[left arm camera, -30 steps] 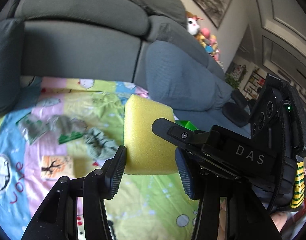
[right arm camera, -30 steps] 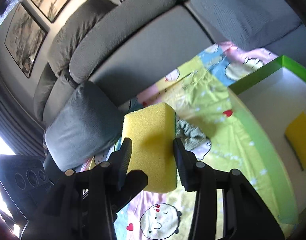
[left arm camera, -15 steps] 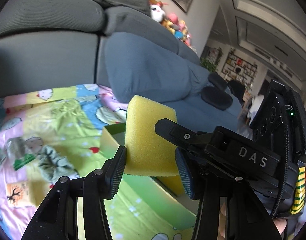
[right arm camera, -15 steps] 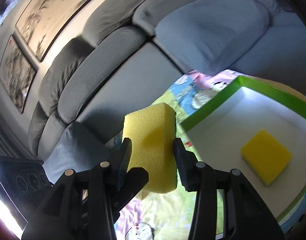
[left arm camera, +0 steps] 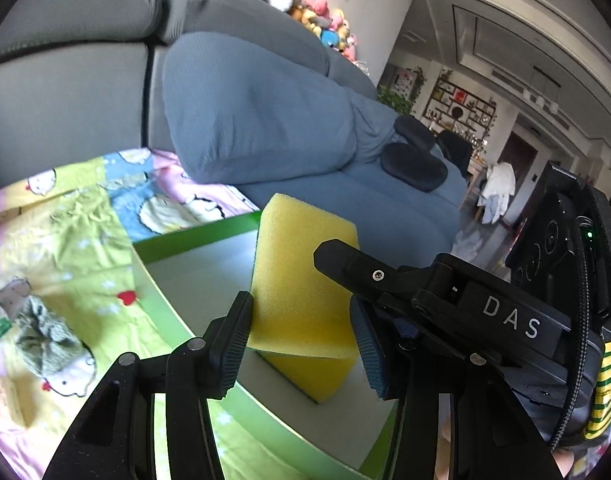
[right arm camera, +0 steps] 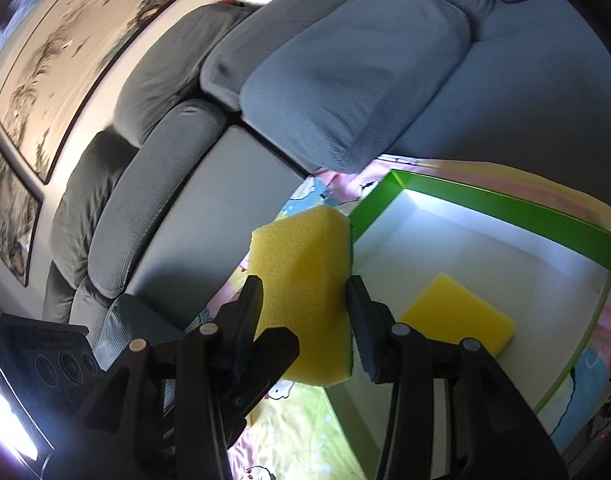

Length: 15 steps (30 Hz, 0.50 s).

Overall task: Organize objects
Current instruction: 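Lower the large sponge with the right tool into the box beside the other sponge and open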

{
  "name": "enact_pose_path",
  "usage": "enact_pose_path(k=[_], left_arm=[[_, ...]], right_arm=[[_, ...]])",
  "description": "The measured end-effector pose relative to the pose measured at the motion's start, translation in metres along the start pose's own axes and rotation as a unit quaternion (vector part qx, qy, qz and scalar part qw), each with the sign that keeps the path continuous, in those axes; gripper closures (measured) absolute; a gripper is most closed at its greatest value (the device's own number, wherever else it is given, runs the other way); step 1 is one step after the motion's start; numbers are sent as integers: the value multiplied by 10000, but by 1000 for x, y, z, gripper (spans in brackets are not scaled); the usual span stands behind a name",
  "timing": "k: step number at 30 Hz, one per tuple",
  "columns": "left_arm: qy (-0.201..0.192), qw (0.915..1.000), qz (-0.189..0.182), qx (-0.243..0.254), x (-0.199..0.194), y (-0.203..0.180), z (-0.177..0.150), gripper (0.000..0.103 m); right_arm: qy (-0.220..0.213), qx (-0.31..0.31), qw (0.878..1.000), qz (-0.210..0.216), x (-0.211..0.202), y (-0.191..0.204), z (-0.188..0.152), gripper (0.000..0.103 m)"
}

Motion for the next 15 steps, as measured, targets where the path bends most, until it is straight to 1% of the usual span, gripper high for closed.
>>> enact_pose_path(k=[6,15], left_arm=[[149,9998,-84,-67,10,1,-2,52],[338,9989,-213,-228,22,4,-7,52]], right_arm=[[49,154,9997,-195,0,-12,0,59],[130,286,9986,-418,5,-19,-2,59]])
Point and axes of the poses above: each gripper's, at about its wrist camera, not at the fingertips, and x roughly the way its jaws point, y to its left, z to its top, the point moved 4 cm from there along x, roughly the way its jaws point, and after that the axes turned 8 degrees about y, right-handed, at the moved point
